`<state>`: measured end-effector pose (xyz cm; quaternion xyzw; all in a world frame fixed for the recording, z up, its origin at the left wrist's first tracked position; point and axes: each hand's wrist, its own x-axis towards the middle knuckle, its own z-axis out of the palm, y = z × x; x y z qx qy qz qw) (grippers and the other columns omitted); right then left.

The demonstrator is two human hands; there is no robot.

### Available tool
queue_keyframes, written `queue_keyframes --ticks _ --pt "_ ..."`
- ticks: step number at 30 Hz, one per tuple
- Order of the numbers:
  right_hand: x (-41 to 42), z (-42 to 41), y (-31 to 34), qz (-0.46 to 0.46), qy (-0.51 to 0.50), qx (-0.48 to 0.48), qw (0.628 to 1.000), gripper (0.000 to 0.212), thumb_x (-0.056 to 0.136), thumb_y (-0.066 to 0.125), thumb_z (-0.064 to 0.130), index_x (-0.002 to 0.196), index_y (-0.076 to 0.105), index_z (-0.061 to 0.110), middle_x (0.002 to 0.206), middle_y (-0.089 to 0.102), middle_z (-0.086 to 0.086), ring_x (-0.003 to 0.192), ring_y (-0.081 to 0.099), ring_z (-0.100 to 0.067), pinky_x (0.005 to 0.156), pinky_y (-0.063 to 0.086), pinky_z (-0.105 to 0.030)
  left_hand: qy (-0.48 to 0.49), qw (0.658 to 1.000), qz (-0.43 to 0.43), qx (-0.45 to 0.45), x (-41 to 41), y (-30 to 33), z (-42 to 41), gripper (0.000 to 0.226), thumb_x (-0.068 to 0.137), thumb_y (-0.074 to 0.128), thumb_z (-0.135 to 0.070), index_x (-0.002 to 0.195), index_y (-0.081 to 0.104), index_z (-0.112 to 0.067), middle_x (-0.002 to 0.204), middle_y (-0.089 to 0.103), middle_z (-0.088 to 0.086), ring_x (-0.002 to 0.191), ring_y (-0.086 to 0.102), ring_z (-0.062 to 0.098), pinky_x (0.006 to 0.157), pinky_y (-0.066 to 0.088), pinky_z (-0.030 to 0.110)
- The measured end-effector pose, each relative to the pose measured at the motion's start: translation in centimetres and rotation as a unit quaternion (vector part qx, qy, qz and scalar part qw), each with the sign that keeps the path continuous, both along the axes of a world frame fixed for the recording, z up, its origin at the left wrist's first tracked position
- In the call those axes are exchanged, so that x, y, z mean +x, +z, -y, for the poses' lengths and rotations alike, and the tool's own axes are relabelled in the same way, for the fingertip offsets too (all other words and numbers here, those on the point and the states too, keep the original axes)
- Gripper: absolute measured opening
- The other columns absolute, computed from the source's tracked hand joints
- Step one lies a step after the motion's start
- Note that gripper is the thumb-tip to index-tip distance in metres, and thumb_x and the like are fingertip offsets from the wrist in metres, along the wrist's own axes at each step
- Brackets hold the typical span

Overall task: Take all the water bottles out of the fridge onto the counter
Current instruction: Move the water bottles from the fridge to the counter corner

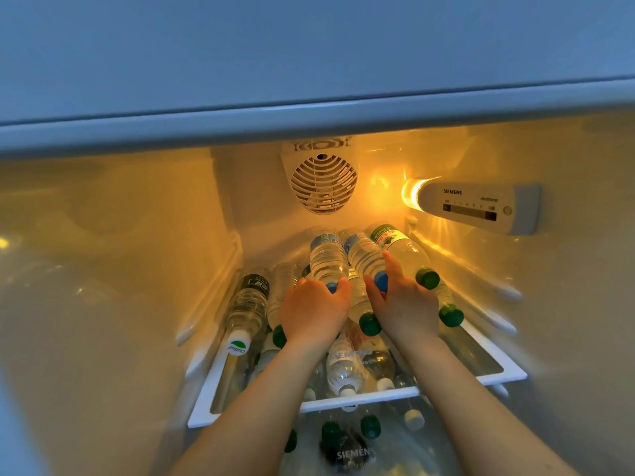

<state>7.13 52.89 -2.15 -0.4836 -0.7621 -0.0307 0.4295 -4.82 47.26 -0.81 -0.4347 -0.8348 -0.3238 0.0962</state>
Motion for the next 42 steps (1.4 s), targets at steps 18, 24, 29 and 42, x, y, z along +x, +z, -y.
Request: queue_keyframes --ticks 18,24,29,42 --pt "1.7 2.3 2.7 -0.089 0.069 -0.093 0.989 0.052 0.1 0.041 0.042 0.144 0.035 0.015 0.118 0.065 -0.012 0.104 0.062 -0.034 0.076 0.046 -0.035 -0.074 0.876 0.447 0.168 1.0 3.9 5.1 0.035 0.086 0.057 -0.044 0.078 0.062 -0.009 0.078 0.063 0.006 0.075 0.056 0.02 0.066 0.038 0.033" --pt "3.5 4.7 5.4 -0.125 0.054 -0.084 0.987 0.041 0.099 0.044 0.04 0.126 0.049 0.009 0.11 0.065 -0.015 0.097 0.06 -0.034 0.075 0.042 -0.034 -0.093 0.77 0.596 0.208 1.5 5.4 9.0 0.025 0.09 0.056 -0.037 0.095 0.058 -0.012 0.084 0.057 0.009 0.092 0.066 0.026 0.058 0.045 0.026" --pt "5.1 7.1 6.8 -0.128 0.051 -0.057 0.989 0.035 0.098 0.046 0.038 0.115 0.052 0.008 0.101 0.065 -0.015 0.091 0.061 -0.037 0.073 0.043 -0.034 -0.114 0.749 0.617 0.213 2.6 6.1 13.0 0.02 0.092 0.053 -0.033 0.088 0.053 -0.014 0.063 0.052 0.003 0.071 0.068 0.022 0.044 0.048 0.023" --pt "6.9 13.7 10.6 -0.063 0.021 0.074 0.995 0.032 0.098 0.043 0.04 0.112 0.052 0.013 0.095 0.064 -0.012 0.082 0.061 -0.033 0.07 0.048 -0.036 -0.107 0.821 0.499 0.255 3.7 7.7 20.0 0.03 0.086 0.061 -0.031 0.095 0.059 -0.003 0.064 0.057 0.008 0.07 0.073 0.028 0.064 0.06 0.032"
